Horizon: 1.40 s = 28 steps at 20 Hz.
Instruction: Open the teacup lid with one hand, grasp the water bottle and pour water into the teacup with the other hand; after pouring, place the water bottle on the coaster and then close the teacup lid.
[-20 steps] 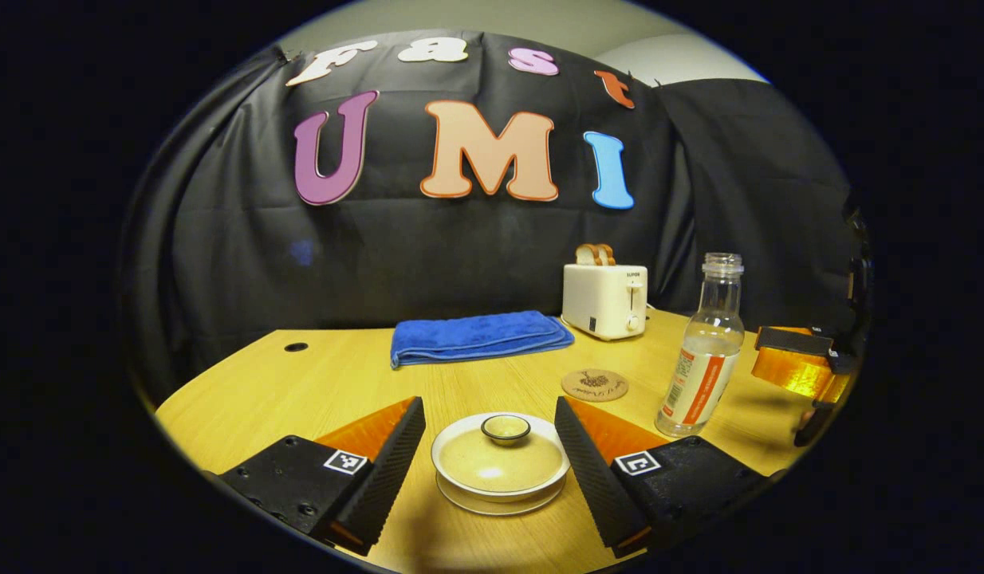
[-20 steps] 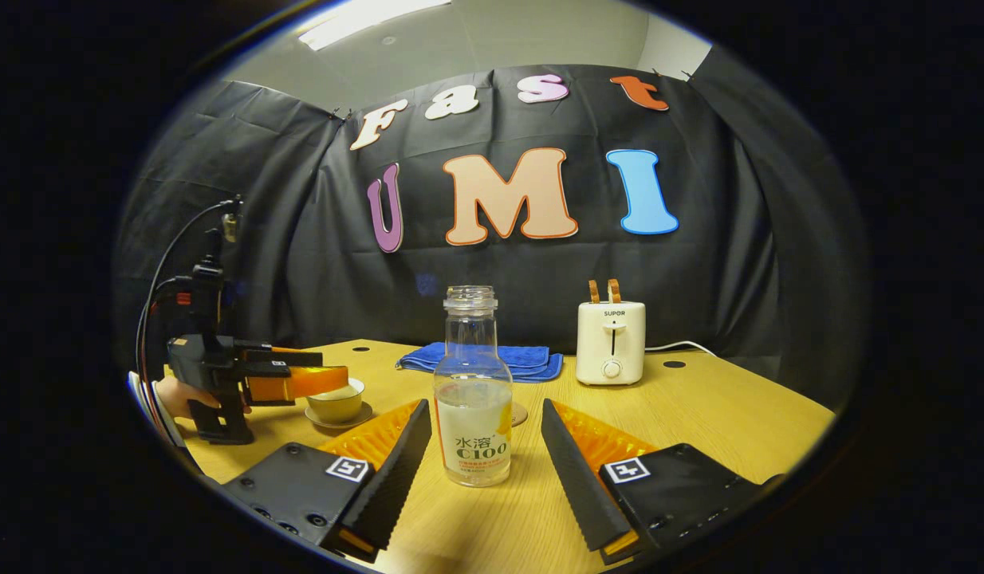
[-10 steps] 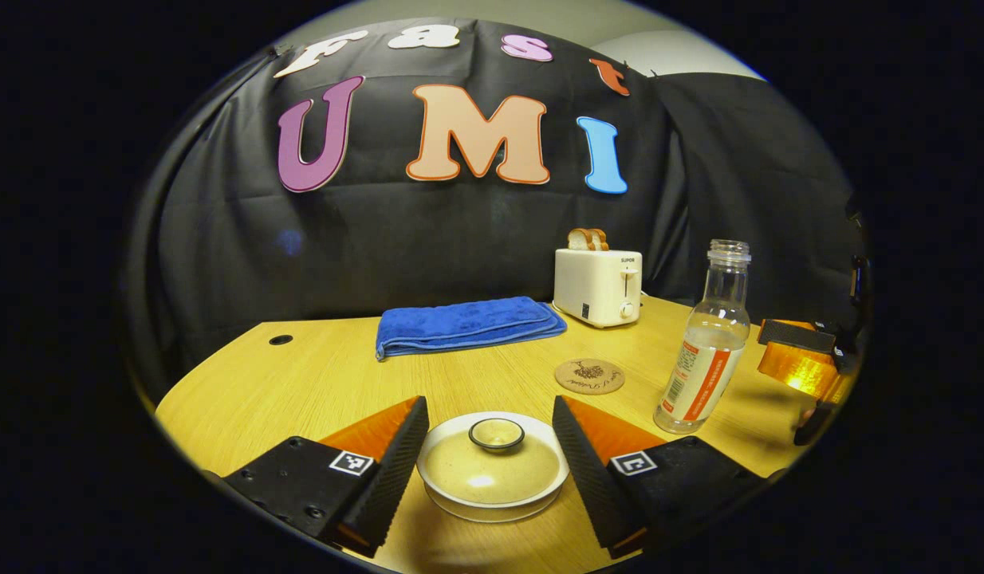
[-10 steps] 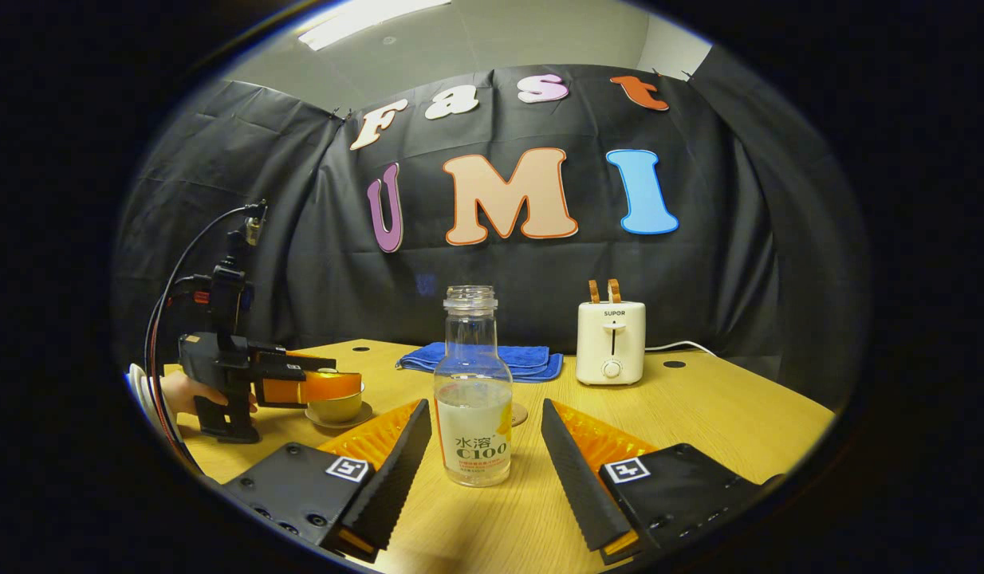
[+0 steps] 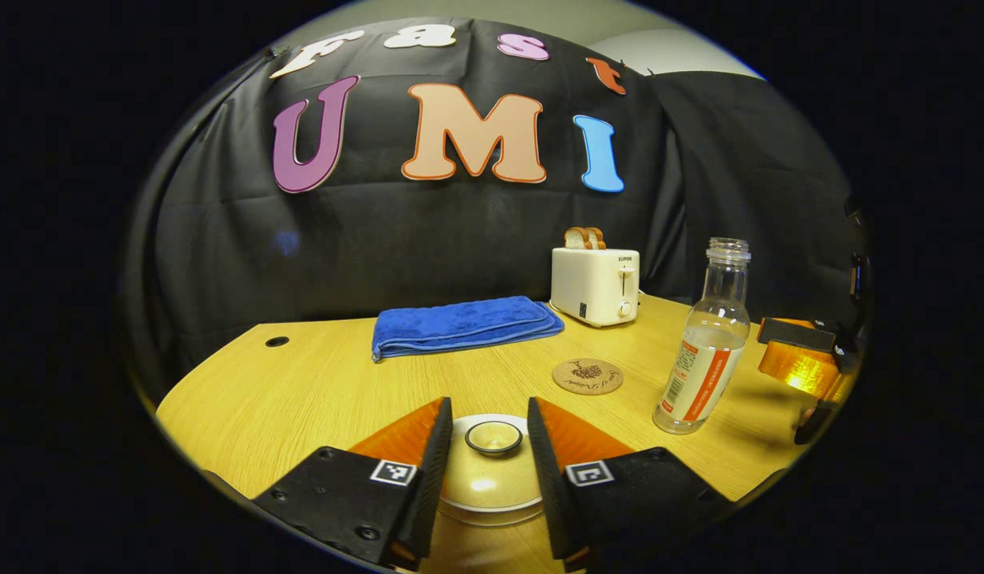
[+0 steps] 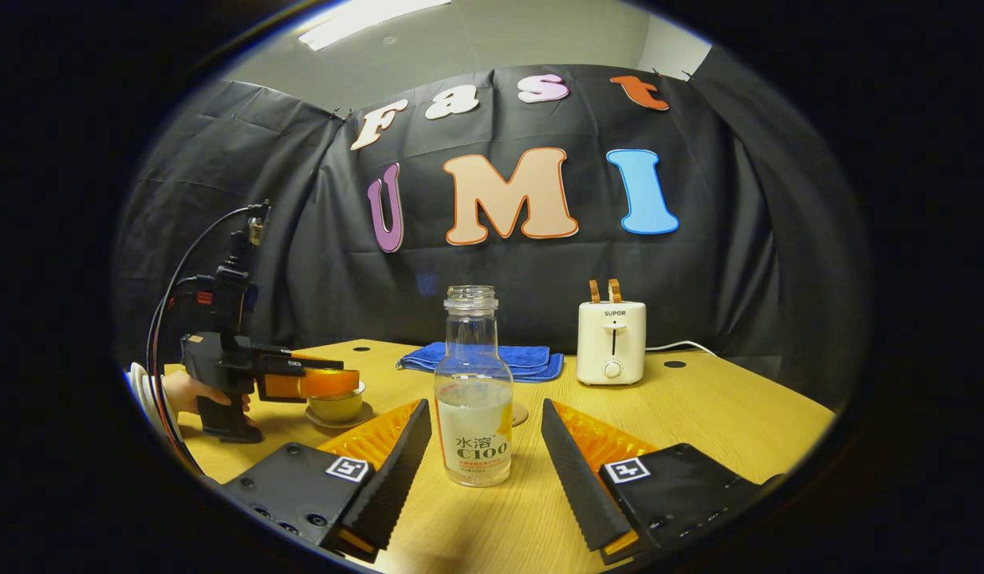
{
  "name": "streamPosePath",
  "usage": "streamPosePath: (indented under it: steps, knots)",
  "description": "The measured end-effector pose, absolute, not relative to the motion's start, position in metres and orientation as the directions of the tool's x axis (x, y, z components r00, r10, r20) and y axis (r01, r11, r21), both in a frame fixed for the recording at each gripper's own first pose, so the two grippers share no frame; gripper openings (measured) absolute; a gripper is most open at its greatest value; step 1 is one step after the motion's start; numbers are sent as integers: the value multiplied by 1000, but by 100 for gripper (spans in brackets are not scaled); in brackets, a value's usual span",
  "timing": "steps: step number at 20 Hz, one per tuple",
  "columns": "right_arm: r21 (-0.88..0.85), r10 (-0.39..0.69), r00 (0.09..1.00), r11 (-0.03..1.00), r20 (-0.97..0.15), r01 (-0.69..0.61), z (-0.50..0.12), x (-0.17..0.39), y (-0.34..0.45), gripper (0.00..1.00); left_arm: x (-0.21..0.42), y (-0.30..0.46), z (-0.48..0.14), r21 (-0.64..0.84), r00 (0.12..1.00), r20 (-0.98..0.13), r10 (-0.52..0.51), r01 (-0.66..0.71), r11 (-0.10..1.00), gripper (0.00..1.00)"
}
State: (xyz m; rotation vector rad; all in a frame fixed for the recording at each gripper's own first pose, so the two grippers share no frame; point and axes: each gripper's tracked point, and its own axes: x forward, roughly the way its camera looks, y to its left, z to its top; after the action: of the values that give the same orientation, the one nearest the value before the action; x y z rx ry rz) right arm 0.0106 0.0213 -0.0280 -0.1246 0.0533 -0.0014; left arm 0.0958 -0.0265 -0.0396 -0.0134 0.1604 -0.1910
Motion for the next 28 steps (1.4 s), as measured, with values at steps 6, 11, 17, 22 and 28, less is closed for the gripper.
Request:
streamPosePath:
  steps: [6, 11, 17, 22, 28]
  knots:
    - [-125, -3, 999, 992, -52, -3, -28, 10, 21, 90, 94, -29, -38, -14, 968, -150, -202, 202, 979, 30]
    - [-124, -3, 999, 992, -53, -4, -27, 10, 21, 90, 92, -21, -33, -28, 978, -126, -168, 166, 986, 27]
    - [-124, -3, 999, 992, -53, -4, -27, 10, 21, 91, 87, -13, -23, -47, 990, -50, -133, 130, 990, 27]
    - [-123, 5, 998, 992, -55, -12, -27, 12, 22, 87, 76, 5, -22, -35, 995, -38, -94, 93, 995, 27]
    - [-120, 21, 998, 992, -67, -29, -31, 15, 25, 90, 58, 48, -23, -36, 999, -37, -13, 12, 999, 27]
